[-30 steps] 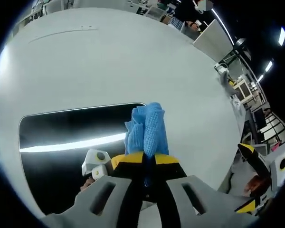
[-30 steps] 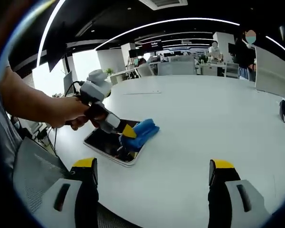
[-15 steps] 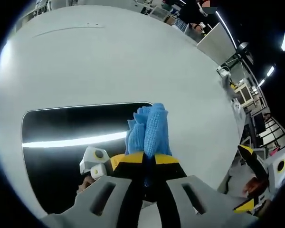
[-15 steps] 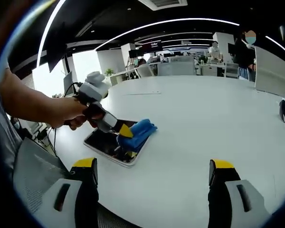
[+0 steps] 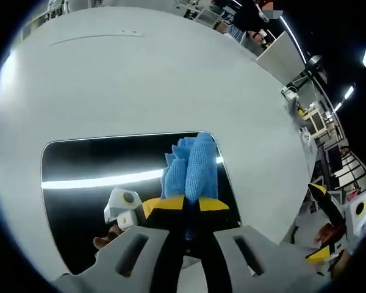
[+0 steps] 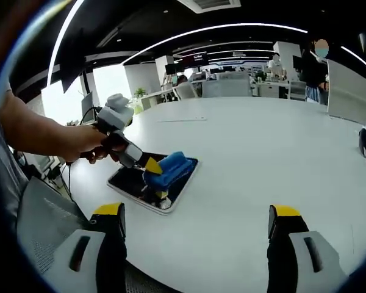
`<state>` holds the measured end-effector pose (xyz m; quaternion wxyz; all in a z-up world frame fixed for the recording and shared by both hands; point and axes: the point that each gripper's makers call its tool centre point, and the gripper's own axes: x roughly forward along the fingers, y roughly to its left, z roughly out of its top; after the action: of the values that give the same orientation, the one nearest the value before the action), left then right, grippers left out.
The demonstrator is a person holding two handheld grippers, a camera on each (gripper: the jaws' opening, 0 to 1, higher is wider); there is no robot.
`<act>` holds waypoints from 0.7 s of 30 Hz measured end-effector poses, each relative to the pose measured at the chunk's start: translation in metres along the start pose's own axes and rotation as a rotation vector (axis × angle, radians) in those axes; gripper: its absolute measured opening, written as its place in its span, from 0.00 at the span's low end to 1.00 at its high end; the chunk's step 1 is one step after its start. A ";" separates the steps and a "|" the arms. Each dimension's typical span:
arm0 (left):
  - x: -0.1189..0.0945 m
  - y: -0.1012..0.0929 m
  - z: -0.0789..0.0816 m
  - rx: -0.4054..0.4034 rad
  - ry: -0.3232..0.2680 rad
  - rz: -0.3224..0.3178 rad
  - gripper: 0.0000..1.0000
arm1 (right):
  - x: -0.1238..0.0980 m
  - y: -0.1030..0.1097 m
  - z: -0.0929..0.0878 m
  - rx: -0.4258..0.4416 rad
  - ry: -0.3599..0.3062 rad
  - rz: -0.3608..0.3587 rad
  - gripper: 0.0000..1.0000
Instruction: Wipe the mirror surface with the cleaning cloth until all visible marks leave the cleaned area.
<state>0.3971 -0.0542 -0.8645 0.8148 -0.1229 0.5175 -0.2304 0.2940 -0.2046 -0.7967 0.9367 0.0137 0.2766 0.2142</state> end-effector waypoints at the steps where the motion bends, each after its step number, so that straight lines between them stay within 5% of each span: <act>1: -0.001 0.001 0.000 0.001 0.000 -0.001 0.03 | 0.000 0.000 0.000 0.000 0.000 0.001 0.96; 21: -0.018 0.030 -0.004 0.011 0.028 -0.013 0.03 | 0.001 0.002 -0.002 -0.006 0.012 0.008 0.96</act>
<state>0.3947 -0.0190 -0.8648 0.8069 -0.1183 0.5266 -0.2402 0.2930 -0.2026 -0.7983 0.9342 0.0108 0.2815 0.2189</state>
